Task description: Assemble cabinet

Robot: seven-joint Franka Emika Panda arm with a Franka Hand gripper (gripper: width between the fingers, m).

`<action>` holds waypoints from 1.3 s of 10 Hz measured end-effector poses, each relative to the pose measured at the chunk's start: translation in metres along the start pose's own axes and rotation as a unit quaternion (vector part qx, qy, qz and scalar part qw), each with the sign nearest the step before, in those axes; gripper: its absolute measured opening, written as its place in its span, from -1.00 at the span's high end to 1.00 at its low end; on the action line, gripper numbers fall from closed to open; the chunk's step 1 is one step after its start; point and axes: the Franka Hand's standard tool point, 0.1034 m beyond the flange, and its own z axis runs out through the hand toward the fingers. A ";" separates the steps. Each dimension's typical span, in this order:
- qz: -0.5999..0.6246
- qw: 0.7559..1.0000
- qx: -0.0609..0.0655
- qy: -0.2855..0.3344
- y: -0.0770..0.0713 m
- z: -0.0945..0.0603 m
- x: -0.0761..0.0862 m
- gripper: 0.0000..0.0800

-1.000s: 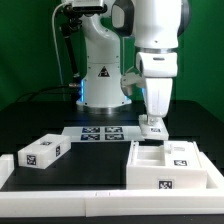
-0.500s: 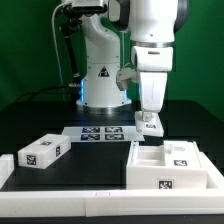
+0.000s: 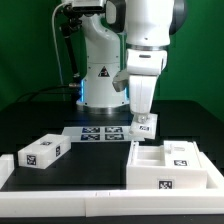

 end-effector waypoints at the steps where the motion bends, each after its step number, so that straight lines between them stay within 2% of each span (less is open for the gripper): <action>1: 0.000 1.000 0.000 0.000 0.000 0.000 0.000 0.83; 2: 0.002 1.000 -0.012 0.008 0.001 0.000 0.003 0.83; 3: 0.002 0.999 -0.035 0.020 0.001 0.000 0.009 0.83; 4: 0.000 0.998 -0.049 0.028 -0.001 0.000 0.014 0.83; 5: -0.001 0.999 -0.041 0.021 0.000 0.001 0.009 0.83; 9: 0.000 0.999 -0.040 0.023 0.018 0.001 0.003 0.83; 11: 0.003 0.999 -0.046 0.026 0.024 -0.002 0.006 0.83; 12: 0.008 0.998 -0.057 0.034 0.026 -0.003 0.010 0.83; 13: 0.008 0.998 -0.056 0.033 0.025 -0.003 0.009 0.83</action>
Offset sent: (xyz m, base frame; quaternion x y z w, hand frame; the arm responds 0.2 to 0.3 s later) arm 0.0050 0.0008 0.0017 -0.1373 -0.0064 -0.0085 0.9905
